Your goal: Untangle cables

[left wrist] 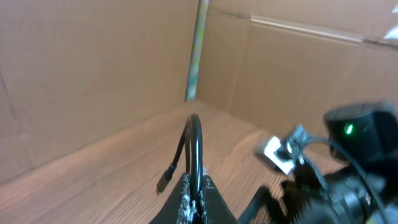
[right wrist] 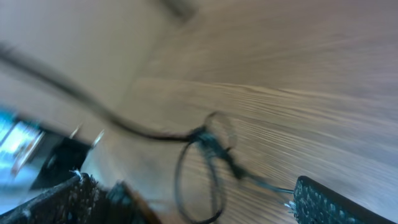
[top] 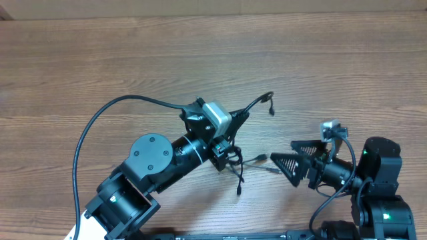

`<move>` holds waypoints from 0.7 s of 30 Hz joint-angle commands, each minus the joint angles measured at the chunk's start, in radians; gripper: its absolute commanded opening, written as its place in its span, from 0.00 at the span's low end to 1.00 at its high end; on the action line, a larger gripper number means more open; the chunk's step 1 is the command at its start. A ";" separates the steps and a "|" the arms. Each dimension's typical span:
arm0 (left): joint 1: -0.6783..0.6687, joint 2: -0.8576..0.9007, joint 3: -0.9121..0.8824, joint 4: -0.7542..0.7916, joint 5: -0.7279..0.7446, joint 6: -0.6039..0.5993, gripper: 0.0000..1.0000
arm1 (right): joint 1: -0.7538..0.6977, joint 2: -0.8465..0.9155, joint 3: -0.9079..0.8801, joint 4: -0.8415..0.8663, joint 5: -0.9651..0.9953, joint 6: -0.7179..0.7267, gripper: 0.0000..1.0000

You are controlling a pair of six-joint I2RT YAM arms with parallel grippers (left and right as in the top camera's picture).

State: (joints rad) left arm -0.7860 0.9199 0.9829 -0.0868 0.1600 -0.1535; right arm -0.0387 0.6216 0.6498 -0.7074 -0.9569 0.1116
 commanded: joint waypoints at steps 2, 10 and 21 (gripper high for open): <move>-0.005 0.029 0.017 0.081 0.041 -0.116 0.04 | -0.002 -0.003 0.026 0.033 -0.199 -0.143 1.00; -0.006 0.139 0.017 0.325 0.275 -0.233 0.04 | -0.002 -0.003 0.026 0.174 -0.216 -0.143 1.00; -0.006 0.278 0.017 0.589 0.430 -0.427 0.04 | -0.001 -0.003 0.026 0.253 -0.216 -0.143 1.00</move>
State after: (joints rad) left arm -0.7860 1.1828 0.9829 0.4515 0.5114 -0.4923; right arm -0.0387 0.6216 0.6510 -0.4679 -1.1599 -0.0235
